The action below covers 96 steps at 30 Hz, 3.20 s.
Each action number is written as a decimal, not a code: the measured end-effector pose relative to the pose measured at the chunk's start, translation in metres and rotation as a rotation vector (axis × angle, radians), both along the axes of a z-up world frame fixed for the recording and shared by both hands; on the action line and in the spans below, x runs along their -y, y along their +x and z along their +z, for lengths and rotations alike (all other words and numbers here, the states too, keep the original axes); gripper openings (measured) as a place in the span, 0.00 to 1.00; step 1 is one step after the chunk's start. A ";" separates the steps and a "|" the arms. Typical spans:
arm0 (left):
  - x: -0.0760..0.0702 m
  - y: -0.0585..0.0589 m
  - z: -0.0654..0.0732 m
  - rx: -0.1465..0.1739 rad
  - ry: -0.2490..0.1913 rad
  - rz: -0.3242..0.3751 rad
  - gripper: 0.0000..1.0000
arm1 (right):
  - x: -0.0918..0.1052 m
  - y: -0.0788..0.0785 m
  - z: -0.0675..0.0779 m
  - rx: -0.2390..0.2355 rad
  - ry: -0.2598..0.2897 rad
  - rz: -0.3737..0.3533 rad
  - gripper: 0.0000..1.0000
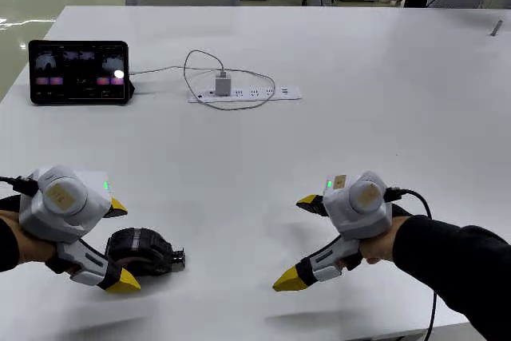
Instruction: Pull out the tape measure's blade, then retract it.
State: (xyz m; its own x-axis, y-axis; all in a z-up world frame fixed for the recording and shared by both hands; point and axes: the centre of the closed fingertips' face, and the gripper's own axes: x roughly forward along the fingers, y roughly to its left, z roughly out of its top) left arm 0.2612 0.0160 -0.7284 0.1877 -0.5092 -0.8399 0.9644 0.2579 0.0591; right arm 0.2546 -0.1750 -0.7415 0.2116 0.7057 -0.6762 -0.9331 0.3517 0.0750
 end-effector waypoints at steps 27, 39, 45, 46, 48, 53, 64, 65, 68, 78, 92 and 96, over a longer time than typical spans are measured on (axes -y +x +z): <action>0.014 0.004 -0.016 0.005 0.164 -0.194 0.41 | -0.072 0.000 -0.003 0.011 0.000 0.144 0.94; 0.016 0.001 -0.026 0.013 0.211 -0.221 0.33 | -0.090 0.006 -0.005 0.006 -0.001 0.165 0.86; 0.017 0.000 -0.025 0.007 0.174 -0.195 0.33 | -0.098 0.009 -0.014 0.022 -0.031 0.191 0.77; 0.017 0.000 -0.025 0.010 0.175 -0.194 0.33 | -0.100 0.009 -0.015 0.031 -0.036 0.202 0.74; 0.018 0.000 -0.025 0.017 0.180 -0.196 0.33 | -0.104 0.007 -0.017 0.042 -0.048 0.219 0.72; 0.017 0.000 -0.024 0.017 0.192 -0.193 0.33 | -0.114 0.002 -0.019 0.048 -0.054 0.251 0.67; 0.017 0.000 -0.024 0.013 0.178 -0.188 0.33 | -0.129 0.000 -0.025 0.036 -0.051 0.279 0.58; 0.017 0.000 -0.024 0.013 0.179 -0.187 0.33 | -0.130 0.000 -0.026 0.037 -0.053 0.283 0.57; 0.017 0.000 -0.024 0.015 0.178 -0.187 0.32 | -0.134 -0.002 -0.031 0.037 -0.064 0.304 0.54; 0.017 0.001 -0.024 0.018 0.155 -0.172 0.33 | -0.149 -0.005 -0.034 0.040 -0.056 0.342 0.39; 0.018 0.001 -0.023 0.009 0.136 -0.171 0.33 | -0.151 -0.001 -0.039 0.062 -0.079 0.356 0.21; 0.018 0.001 -0.023 0.008 0.131 -0.170 0.33 | -0.152 -0.001 -0.038 0.066 -0.074 0.362 0.15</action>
State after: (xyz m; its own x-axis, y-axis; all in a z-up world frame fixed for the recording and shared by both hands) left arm 0.2617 -0.0021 -0.7516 0.1151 -0.4205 -0.8999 0.9927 0.0811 0.0891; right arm 0.2536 -0.0226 -0.7798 0.0021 0.6929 -0.7210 -1.0000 0.0001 -0.0029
